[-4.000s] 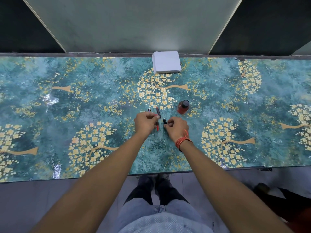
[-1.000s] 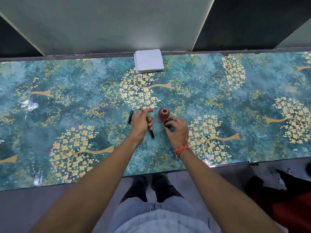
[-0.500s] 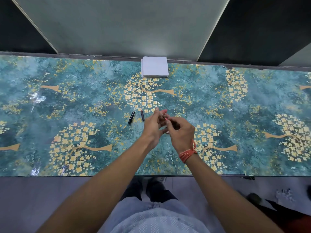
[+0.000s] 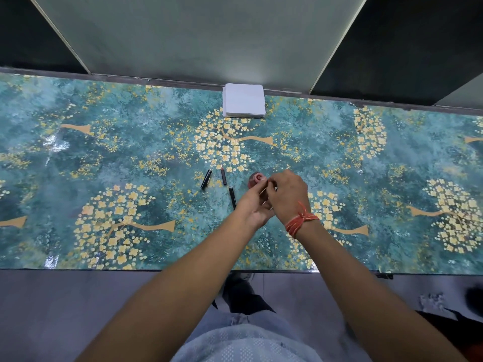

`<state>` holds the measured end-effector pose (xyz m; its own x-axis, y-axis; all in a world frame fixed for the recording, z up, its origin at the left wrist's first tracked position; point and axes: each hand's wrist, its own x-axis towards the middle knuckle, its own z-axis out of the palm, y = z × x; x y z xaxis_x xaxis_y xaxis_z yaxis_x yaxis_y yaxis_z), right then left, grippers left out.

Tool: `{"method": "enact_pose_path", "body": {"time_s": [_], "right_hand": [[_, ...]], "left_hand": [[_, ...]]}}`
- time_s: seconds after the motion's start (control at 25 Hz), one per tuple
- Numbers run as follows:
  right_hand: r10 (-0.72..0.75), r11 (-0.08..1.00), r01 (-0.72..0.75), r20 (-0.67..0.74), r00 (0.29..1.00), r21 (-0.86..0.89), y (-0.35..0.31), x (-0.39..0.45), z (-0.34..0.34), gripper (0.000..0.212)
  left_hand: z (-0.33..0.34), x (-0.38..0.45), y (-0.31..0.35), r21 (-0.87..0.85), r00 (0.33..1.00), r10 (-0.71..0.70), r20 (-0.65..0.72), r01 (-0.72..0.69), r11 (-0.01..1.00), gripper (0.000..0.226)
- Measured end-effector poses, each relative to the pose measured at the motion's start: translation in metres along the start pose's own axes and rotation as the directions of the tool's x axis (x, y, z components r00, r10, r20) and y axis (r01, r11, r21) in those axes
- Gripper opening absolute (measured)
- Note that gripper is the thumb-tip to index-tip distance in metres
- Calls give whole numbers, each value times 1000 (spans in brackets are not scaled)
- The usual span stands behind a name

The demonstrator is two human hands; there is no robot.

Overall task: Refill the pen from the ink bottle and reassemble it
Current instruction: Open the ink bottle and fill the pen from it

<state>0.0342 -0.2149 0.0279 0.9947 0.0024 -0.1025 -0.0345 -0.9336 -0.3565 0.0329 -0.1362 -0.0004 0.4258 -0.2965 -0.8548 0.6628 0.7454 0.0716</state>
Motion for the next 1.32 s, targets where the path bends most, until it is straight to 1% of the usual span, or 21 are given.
{"method": "enact_pose_path", "body": {"time_s": [0.12,0.24,0.32,0.4,0.48,0.56,0.64,0.76,0.84,0.92,0.96,1.0,1.08,1.16,1.2,1.32], "right_hand": [[-13,991,23,76,997,-135,-7,8,-4,26],[9,986,10,110,994,-167,-11,16,-11,26],[10,985,17,154,988,-170,-11,20,-15,26],[-19,978,61,207,978,-198,-11,22,-16,23],[-31,974,80,227,973,-210,-12,24,-16,25],[5,979,42,227,974,-201,-14,26,-16,30],[37,982,3,213,976,-187,-14,27,-17,29],[-10,983,50,220,975,-179,-13,27,-19,20],[4,984,38,235,972,-174,-14,29,-18,26],[71,982,-23,252,965,-188,-16,30,-17,33],[85,979,-33,259,962,-199,-17,30,-18,33],[74,978,-19,260,963,-208,-17,29,-19,30],[-1,972,63,267,964,-224,-16,28,-21,21],[-49,963,119,279,959,-240,-18,28,-21,20],[-41,963,111,272,961,-246,-18,28,-20,22],[33,977,17,228,973,-212,-19,28,-20,31]], "left_hand": [[1,10,1,-190,997,-65,49,74,979,15],[4,14,0,-251,994,-84,74,100,963,14],[4,13,1,-256,993,-90,79,107,961,15],[3,13,3,-263,994,-90,65,104,959,17],[3,14,4,-275,995,-86,54,98,957,21],[3,15,6,-272,996,-80,42,88,958,23],[3,15,6,-262,995,-88,43,97,960,23],[2,15,8,-279,993,-103,53,113,953,21],[1,16,8,-282,993,-101,55,112,953,21],[1,17,8,-264,994,-95,45,103,959,24],[1,17,8,-262,995,-93,39,100,960,25],[2,17,8,-262,995,-92,33,98,960,25],[1,16,7,-272,996,-90,23,93,958,23],[0,15,6,-273,995,-97,21,99,957,22],[0,16,6,-269,995,-98,20,100,958,21],[2,15,7,-255,996,-84,16,85,963,20]]}}
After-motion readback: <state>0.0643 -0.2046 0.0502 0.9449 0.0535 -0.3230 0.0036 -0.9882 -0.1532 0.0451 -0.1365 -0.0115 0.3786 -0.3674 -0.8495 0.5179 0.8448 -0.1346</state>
